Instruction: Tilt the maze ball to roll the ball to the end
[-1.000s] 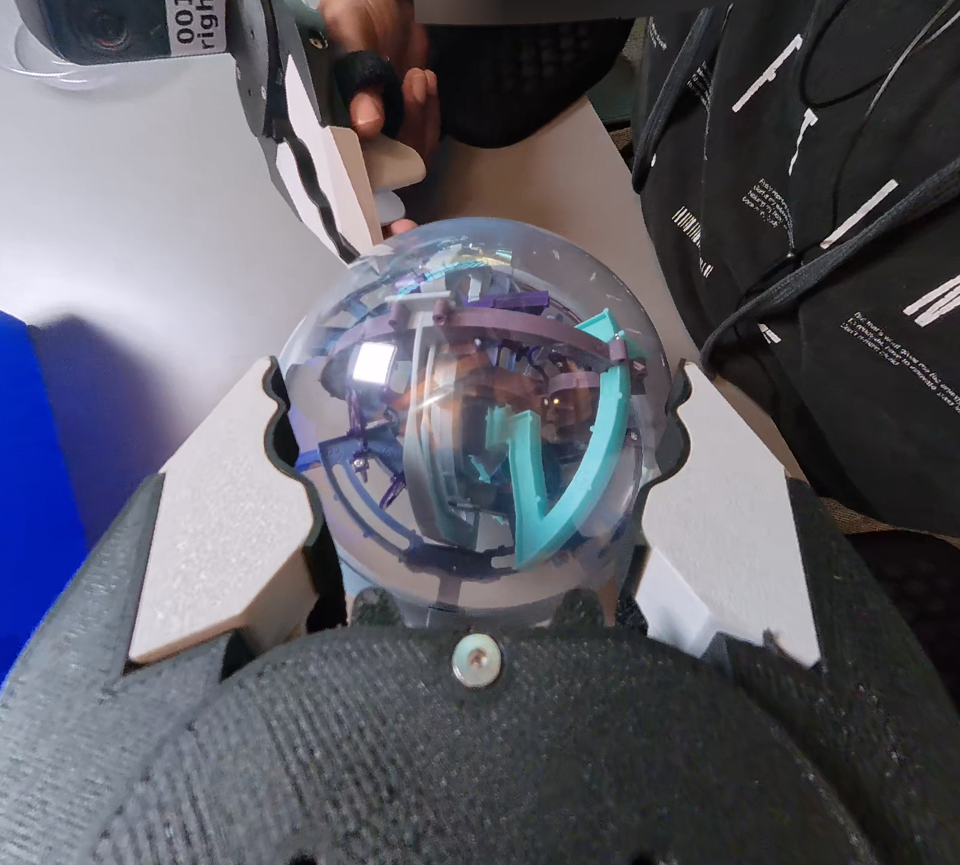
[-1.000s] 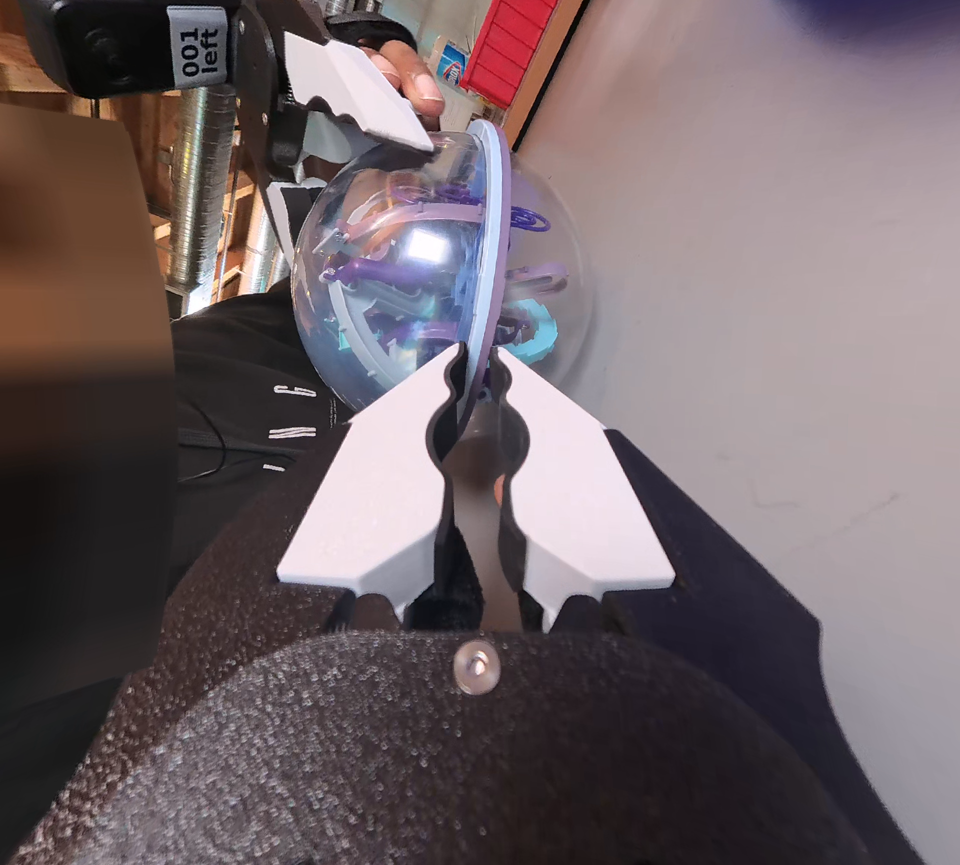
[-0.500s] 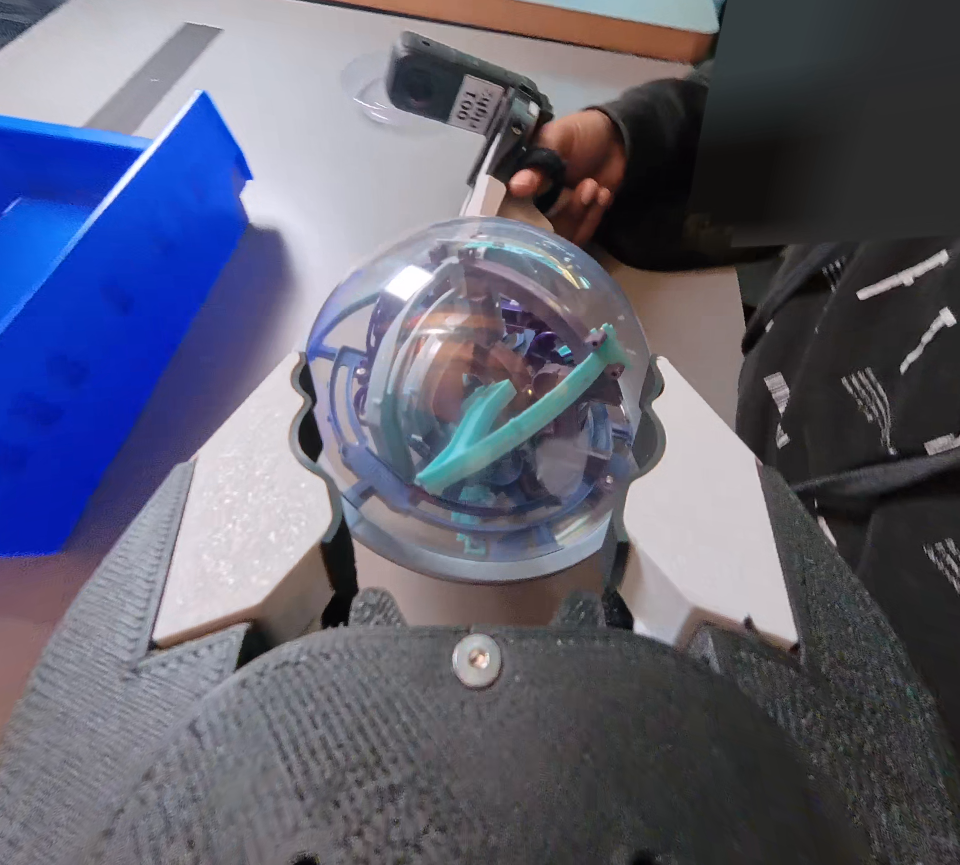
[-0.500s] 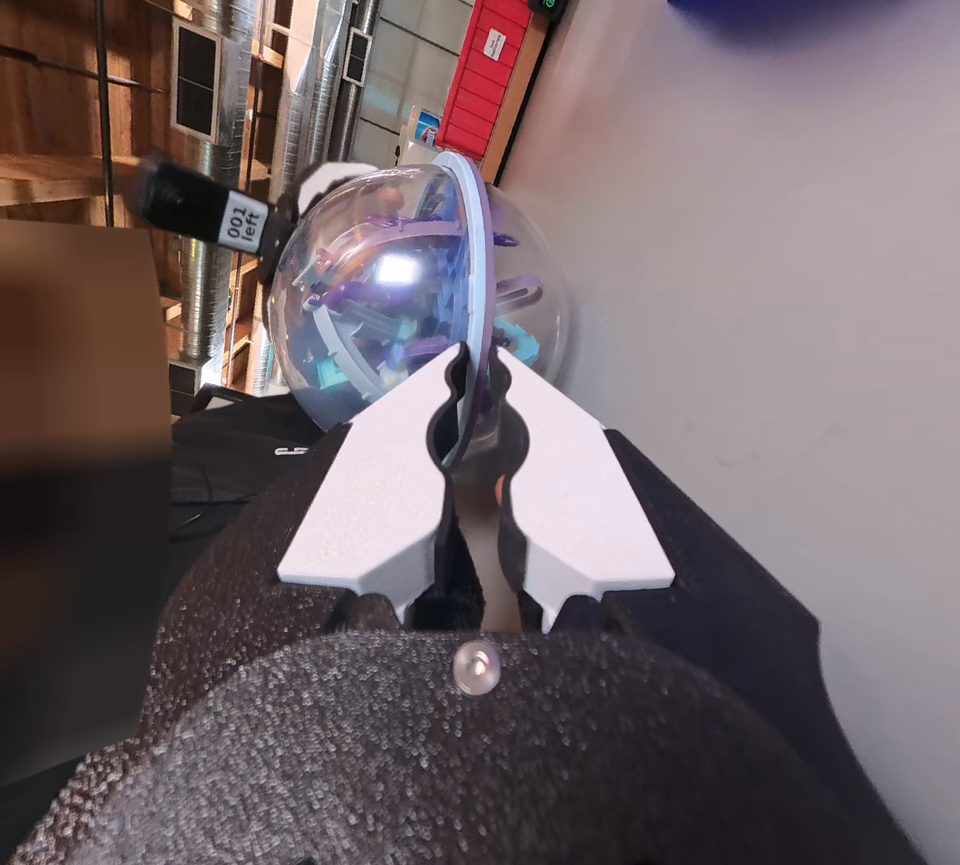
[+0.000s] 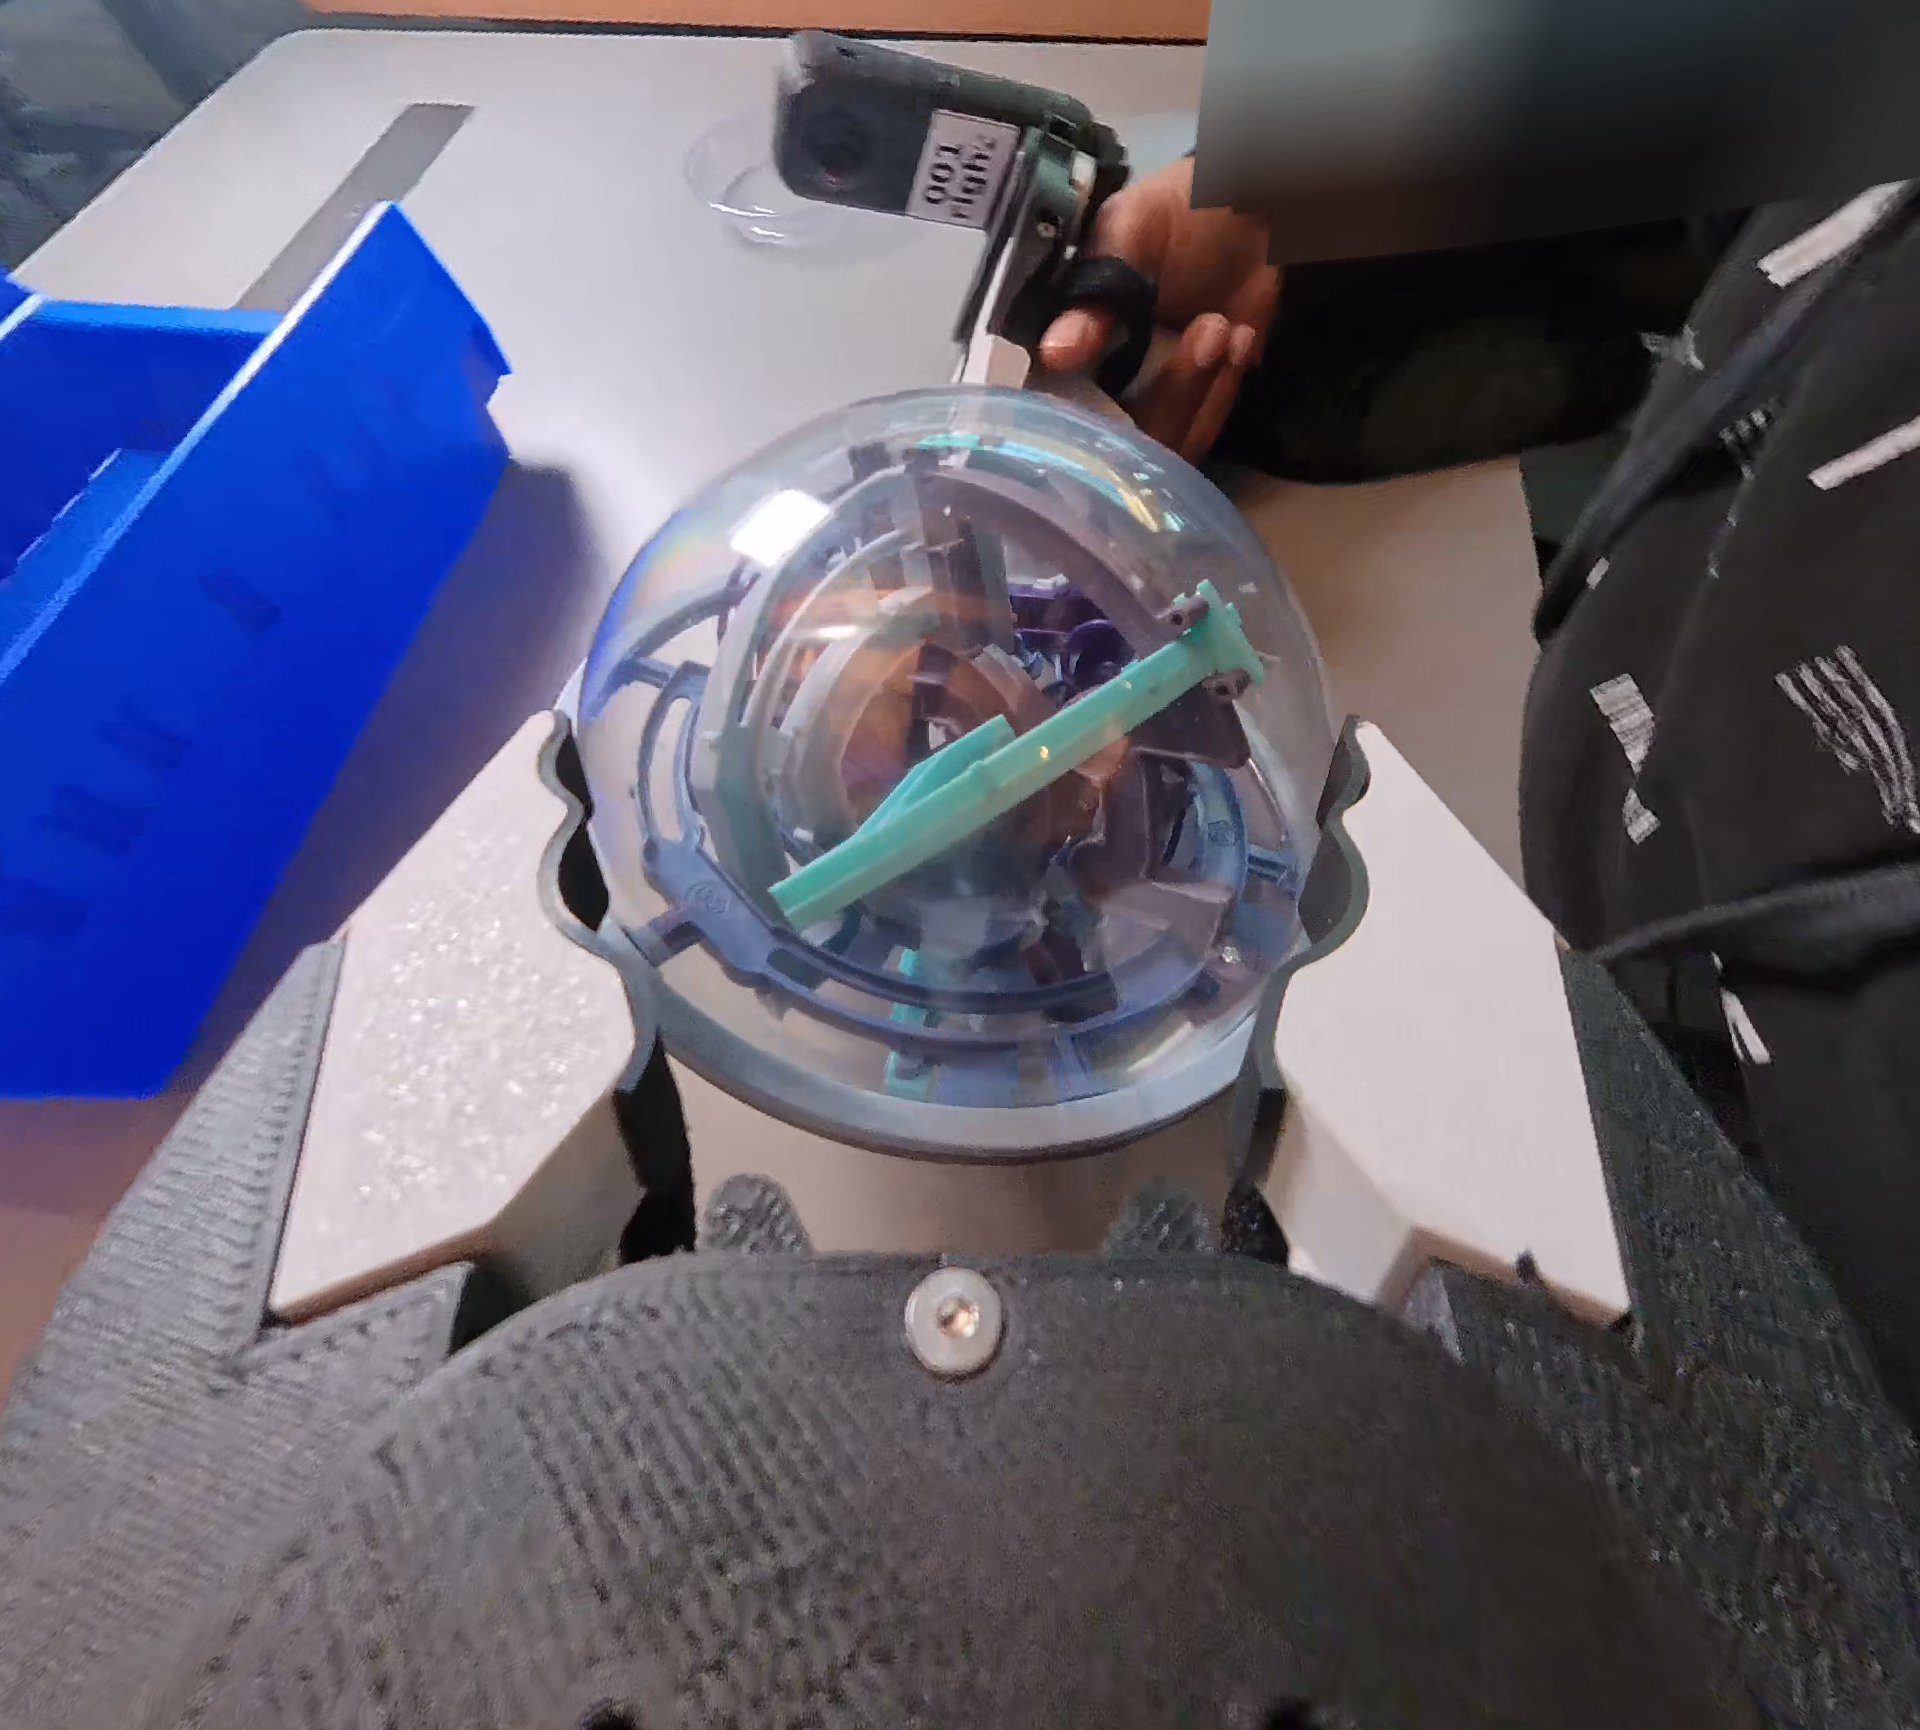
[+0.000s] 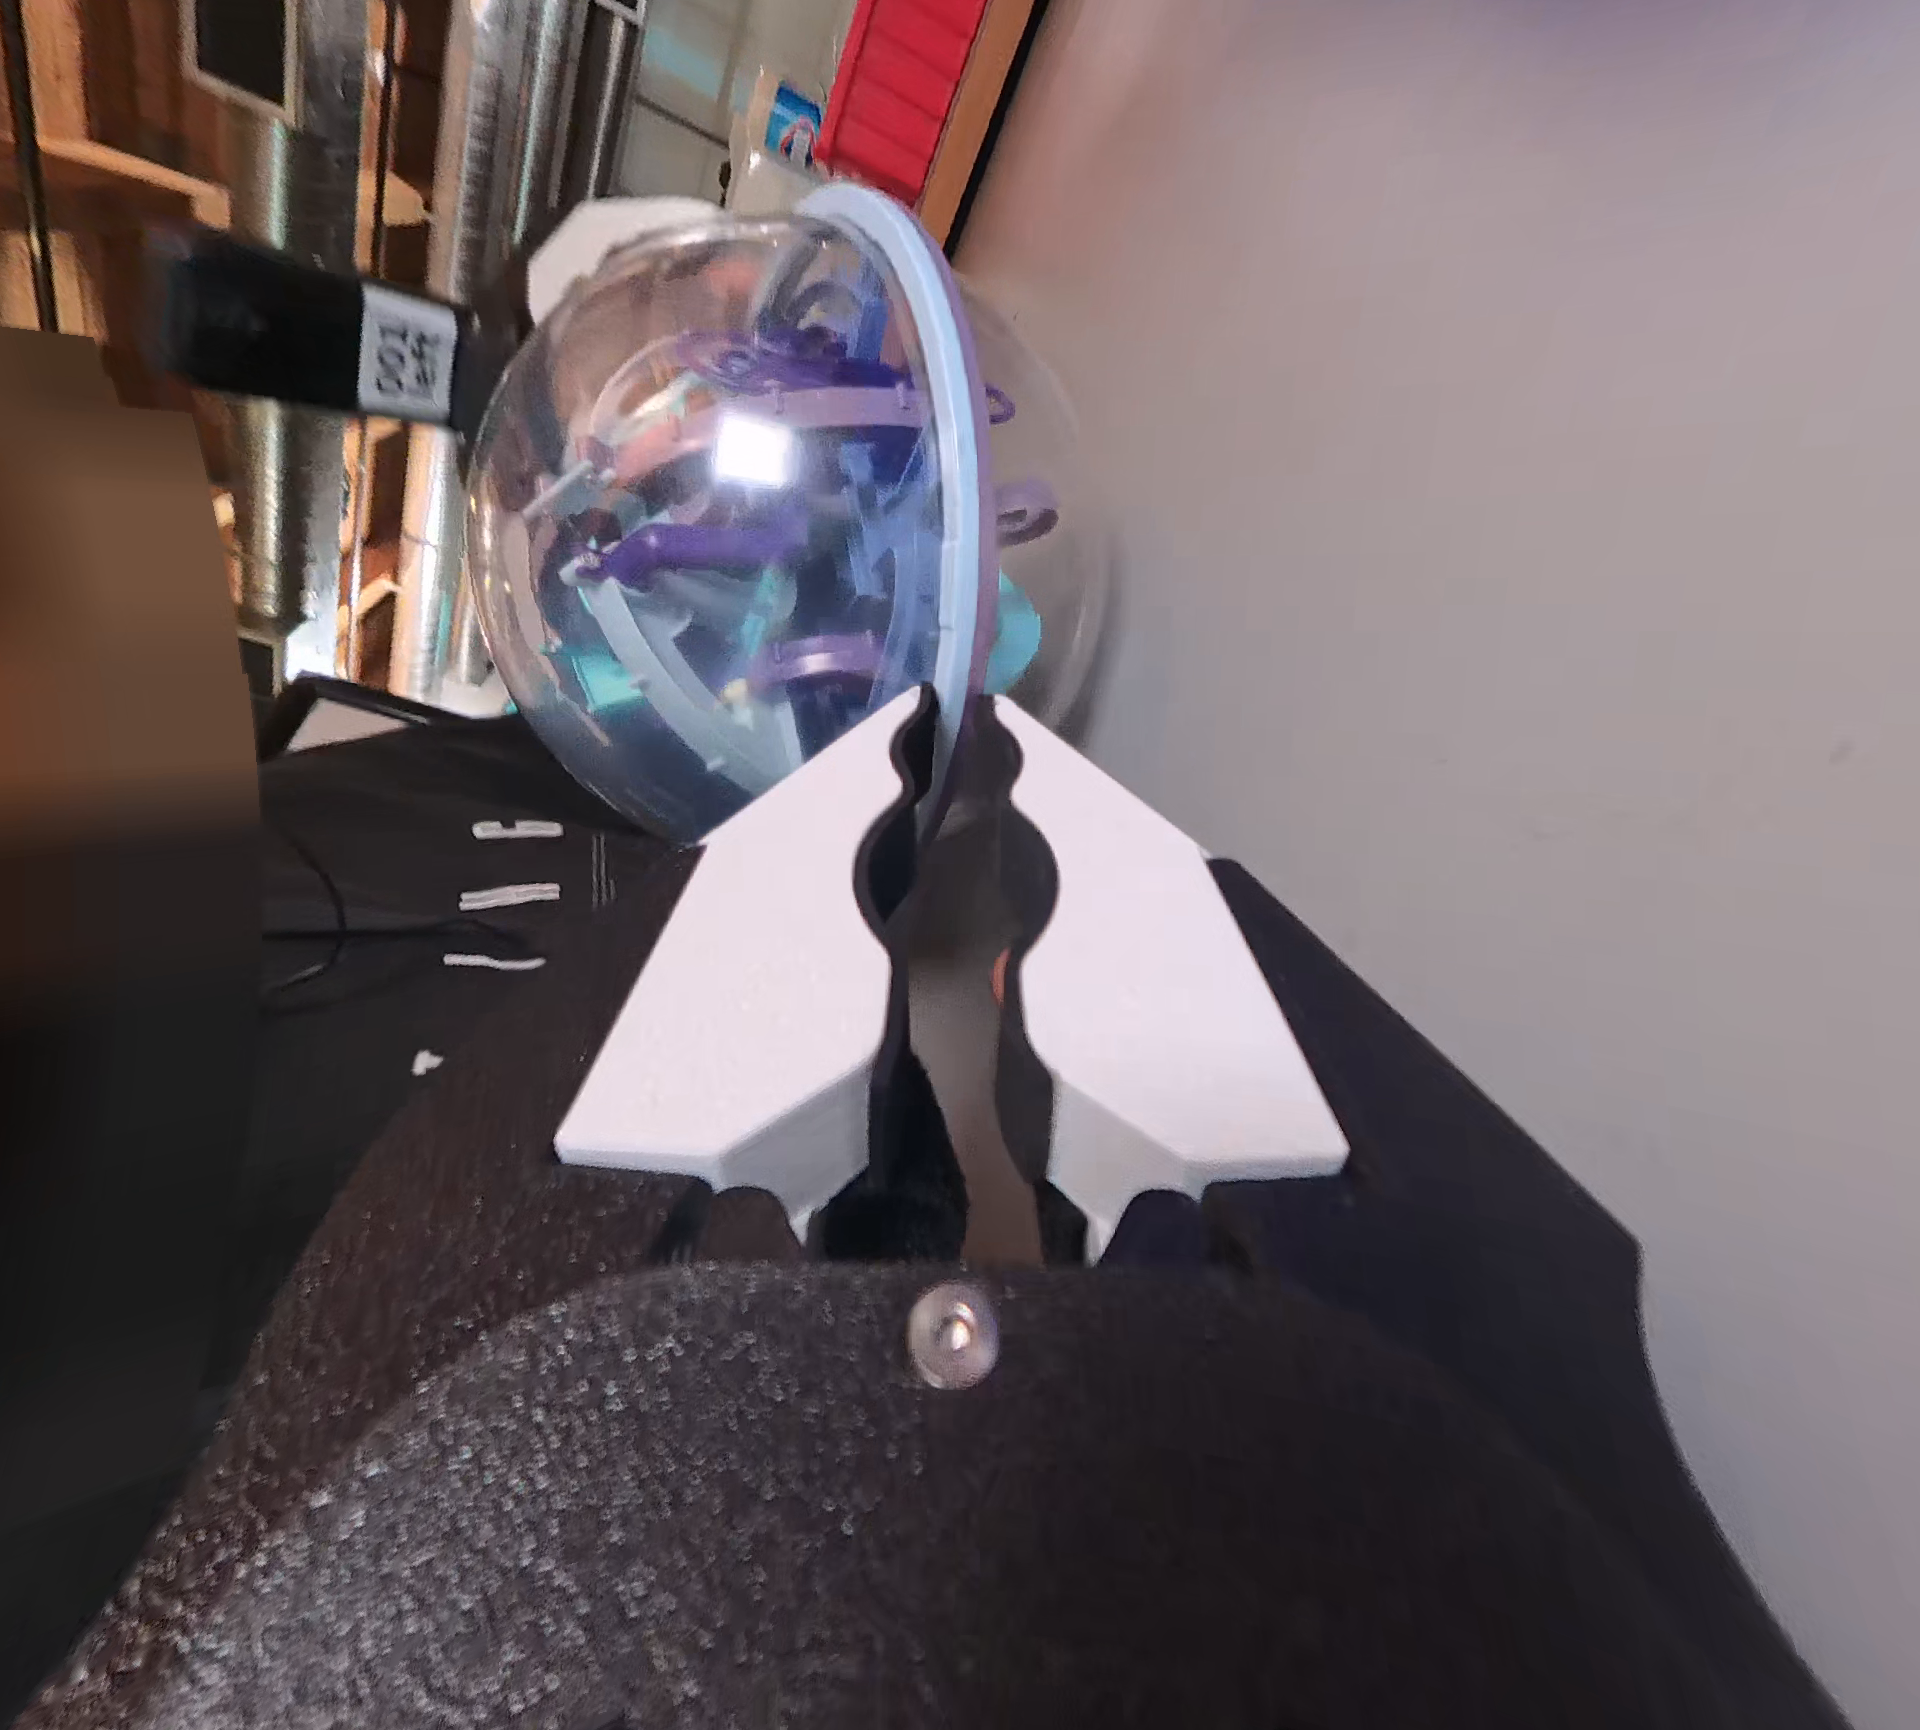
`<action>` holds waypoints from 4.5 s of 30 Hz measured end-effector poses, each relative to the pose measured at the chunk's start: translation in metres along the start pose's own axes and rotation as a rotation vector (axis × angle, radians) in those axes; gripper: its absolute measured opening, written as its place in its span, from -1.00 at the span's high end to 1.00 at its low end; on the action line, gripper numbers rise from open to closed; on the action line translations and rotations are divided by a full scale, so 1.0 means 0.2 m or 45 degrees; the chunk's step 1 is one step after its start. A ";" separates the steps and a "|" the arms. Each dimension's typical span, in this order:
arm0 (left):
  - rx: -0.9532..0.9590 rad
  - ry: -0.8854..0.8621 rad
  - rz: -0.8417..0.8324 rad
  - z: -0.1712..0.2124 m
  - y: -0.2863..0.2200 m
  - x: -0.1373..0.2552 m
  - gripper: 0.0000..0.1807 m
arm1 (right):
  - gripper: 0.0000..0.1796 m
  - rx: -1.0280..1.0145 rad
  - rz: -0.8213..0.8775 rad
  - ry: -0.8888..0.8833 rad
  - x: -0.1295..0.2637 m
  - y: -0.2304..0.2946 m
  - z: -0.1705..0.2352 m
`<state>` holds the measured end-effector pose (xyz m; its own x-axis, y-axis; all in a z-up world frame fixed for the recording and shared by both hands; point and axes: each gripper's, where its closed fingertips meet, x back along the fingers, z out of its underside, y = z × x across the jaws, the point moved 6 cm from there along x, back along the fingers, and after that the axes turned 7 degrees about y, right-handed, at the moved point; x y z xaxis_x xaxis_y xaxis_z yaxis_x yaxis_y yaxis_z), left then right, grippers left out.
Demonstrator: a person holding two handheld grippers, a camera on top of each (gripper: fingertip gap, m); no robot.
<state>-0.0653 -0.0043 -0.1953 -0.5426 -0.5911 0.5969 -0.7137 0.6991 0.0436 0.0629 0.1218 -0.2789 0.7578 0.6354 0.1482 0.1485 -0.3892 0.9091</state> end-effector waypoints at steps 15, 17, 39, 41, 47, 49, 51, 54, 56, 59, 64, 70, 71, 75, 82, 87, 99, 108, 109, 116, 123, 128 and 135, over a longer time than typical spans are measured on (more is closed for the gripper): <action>-0.040 0.087 0.488 0.01 0.17 0.00 -0.52 | 0.64 0.530 0.144 0.090 0.00 0.08 0.00; -0.028 0.102 0.522 0.00 0.18 -0.01 -0.52 | 0.49 0.754 0.188 0.051 0.01 0.13 -0.01; 0.090 0.119 0.668 -0.02 0.27 -0.06 -0.52 | 0.16 1.272 0.457 0.107 -0.07 0.17 0.07; 0.061 0.122 0.674 -0.02 0.26 -0.06 -0.51 | 0.16 1.250 0.433 0.100 -0.06 0.17 0.07; -0.037 0.096 0.728 -0.02 0.24 -0.05 -0.50 | 0.21 1.235 0.416 0.096 -0.05 0.17 0.06; -0.054 0.081 0.747 -0.02 0.24 -0.05 -0.50 | 0.26 1.224 0.411 0.097 -0.05 0.17 0.06; -0.049 0.079 0.755 -0.02 0.25 -0.05 -0.50 | 0.32 1.187 0.390 0.095 -0.03 0.16 0.06; -0.066 0.069 0.766 -0.01 0.25 -0.05 -0.50 | 0.43 1.085 0.339 0.063 0.00 0.15 0.02; -0.081 0.066 0.771 -0.01 0.25 -0.04 -0.50 | 0.48 0.991 0.298 0.053 0.02 0.14 0.00; -0.116 0.066 0.796 0.00 0.24 -0.03 -0.49 | 0.62 0.815 0.237 0.028 0.05 0.11 -0.04; -0.175 0.084 0.890 0.00 0.22 -0.03 -0.49 | 0.76 0.514 0.111 0.020 0.05 0.06 -0.10; -0.268 0.108 0.913 -0.02 0.19 -0.04 -0.49 | 0.75 0.354 0.010 0.136 -0.02 0.03 -0.08; -0.277 0.107 0.914 -0.02 0.19 -0.03 -0.49 | 0.76 0.342 -0.003 0.134 -0.02 0.03 -0.08; -0.276 0.094 0.912 -0.01 0.19 -0.03 -0.49 | 0.76 0.287 -0.048 0.141 -0.03 0.03 -0.08; -0.295 0.079 0.897 0.00 0.19 -0.02 -0.48 | 0.78 0.210 -0.103 0.190 -0.04 0.03 -0.06; -0.316 0.068 0.877 -0.01 0.19 0.00 -0.45 | 0.92 0.140 -0.168 0.191 -0.04 0.04 -0.05; -0.111 0.059 0.609 -0.01 0.23 0.05 -0.32 | 0.93 -0.002 -0.129 -0.037 0.02 0.00 -0.08; 0.059 -0.099 0.299 0.06 0.13 0.11 -0.39 | 0.93 -0.027 -0.098 -0.109 0.04 -0.01 -0.09; 0.063 -0.107 0.267 0.07 0.12 0.11 -0.39 | 0.93 -0.028 -0.092 -0.114 0.04 -0.02 -0.09; 0.100 -0.173 0.083 0.08 0.04 0.11 -0.38 | 0.94 -0.042 -0.057 -0.162 0.05 -0.02 -0.09; 0.074 -0.186 -0.016 0.07 0.00 0.09 -0.41 | 0.94 -0.046 -0.035 -0.187 0.05 -0.03 -0.09; 0.046 -0.180 -0.068 0.08 -0.01 0.06 -0.49 | 0.94 -0.045 -0.029 -0.193 0.05 -0.03 -0.08; -0.009 -0.132 -0.154 0.09 -0.01 0.01 -0.59 | 0.94 -0.027 -0.029 -0.191 0.05 -0.02 -0.08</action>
<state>-0.0730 -0.0146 -0.2094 -0.4958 -0.7094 0.5009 -0.7737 0.6228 0.1162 0.0596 0.1405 -0.2747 0.8413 0.5362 0.0692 0.1542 -0.3608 0.9198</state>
